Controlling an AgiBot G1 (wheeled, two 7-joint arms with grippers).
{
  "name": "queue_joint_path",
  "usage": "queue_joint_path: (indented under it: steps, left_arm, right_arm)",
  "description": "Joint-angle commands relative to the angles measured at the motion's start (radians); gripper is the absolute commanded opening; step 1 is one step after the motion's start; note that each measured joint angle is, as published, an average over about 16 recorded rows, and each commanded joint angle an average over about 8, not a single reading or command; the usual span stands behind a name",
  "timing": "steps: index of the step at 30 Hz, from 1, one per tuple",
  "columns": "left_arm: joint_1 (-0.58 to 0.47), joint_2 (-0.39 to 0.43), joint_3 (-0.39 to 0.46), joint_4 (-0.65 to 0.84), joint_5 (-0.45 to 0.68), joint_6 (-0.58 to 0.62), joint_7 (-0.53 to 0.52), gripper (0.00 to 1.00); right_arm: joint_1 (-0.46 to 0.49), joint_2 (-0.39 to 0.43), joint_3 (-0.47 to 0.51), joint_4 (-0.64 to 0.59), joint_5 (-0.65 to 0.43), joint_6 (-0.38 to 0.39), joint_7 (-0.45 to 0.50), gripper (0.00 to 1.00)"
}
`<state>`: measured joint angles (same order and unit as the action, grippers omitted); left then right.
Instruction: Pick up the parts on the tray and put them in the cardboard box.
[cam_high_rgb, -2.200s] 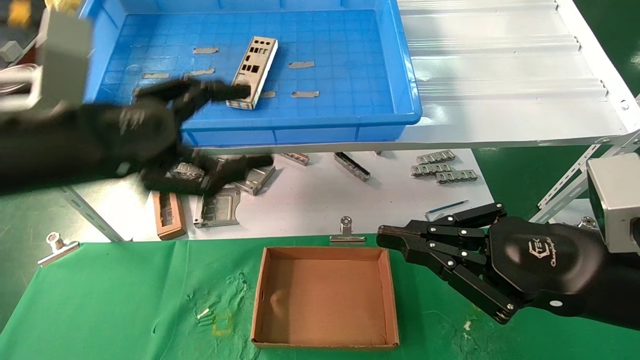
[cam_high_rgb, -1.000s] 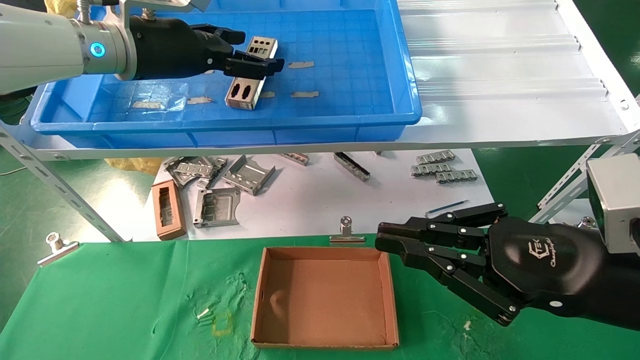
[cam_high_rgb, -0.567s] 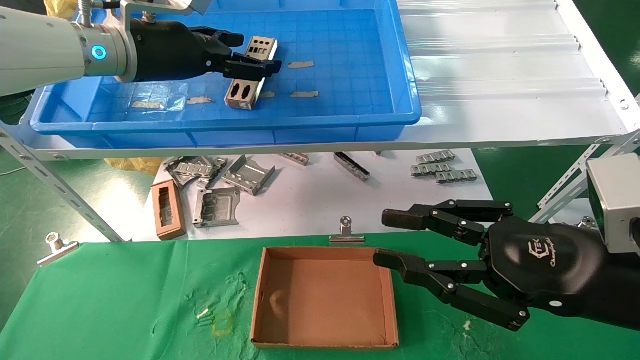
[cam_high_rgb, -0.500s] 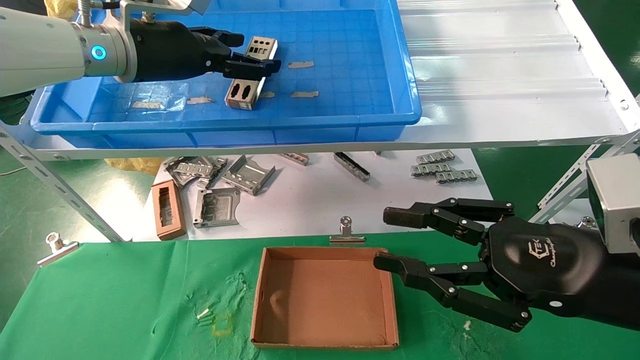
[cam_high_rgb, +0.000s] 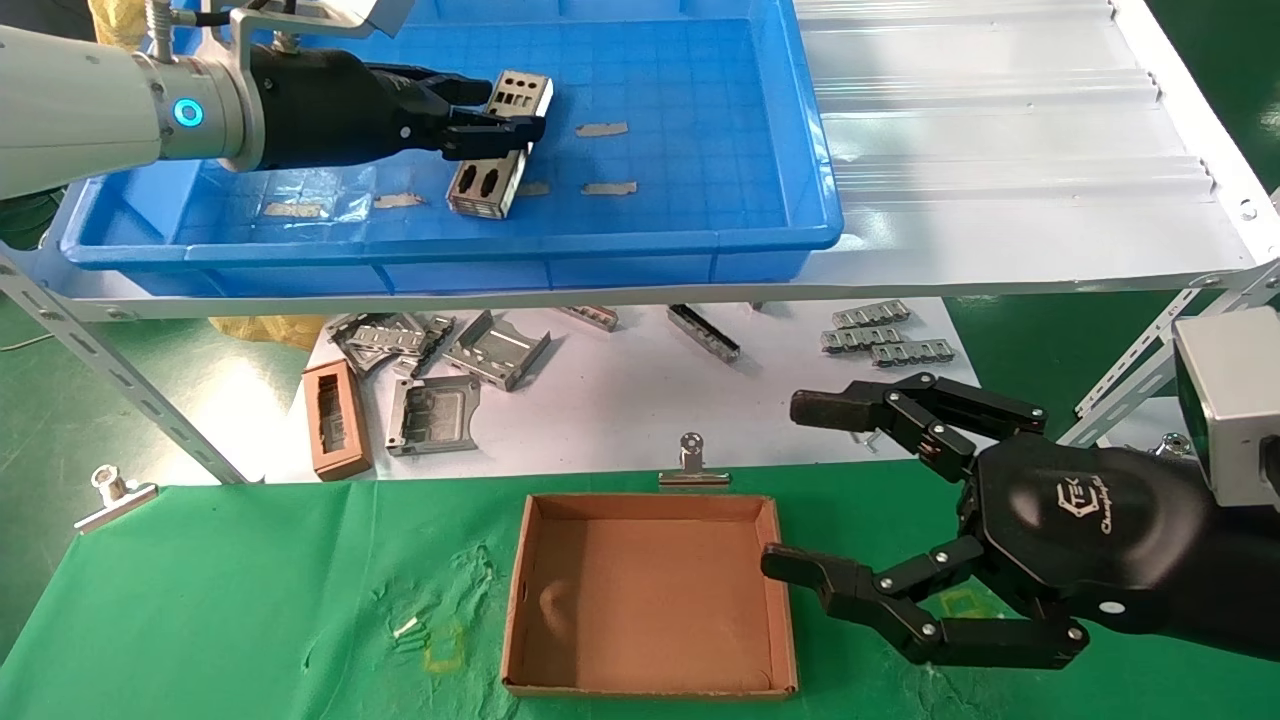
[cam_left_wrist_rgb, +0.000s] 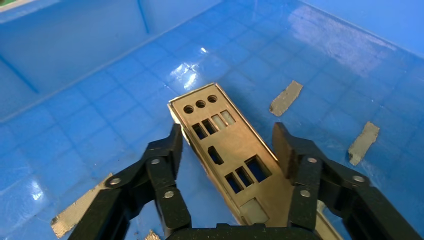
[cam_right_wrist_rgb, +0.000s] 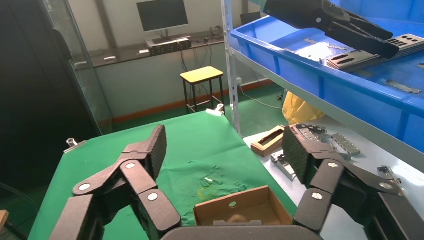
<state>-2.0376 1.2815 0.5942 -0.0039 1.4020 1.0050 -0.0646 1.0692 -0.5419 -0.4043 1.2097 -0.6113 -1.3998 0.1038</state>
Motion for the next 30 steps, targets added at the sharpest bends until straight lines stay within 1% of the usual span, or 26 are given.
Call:
queue_joint_path:
  steps: [1,16,30]
  left_arm:
    - [0.001,-0.001,-0.001,0.000,-0.002,0.000,0.001,0.00]
    - [-0.005,-0.012,-0.009,-0.009,-0.012,-0.023,0.032,0.00]
    - [-0.017,-0.017,-0.013,-0.003,-0.019,0.003,0.035,0.00]
  right_arm:
    - [0.000,0.000,0.000,0.000,0.000,0.000,0.000,1.00]
    - [0.000,0.000,0.000,0.000,0.000,0.000,0.000,1.00]
    - [0.000,0.000,0.000,0.000,0.000,0.000,0.000,1.00]
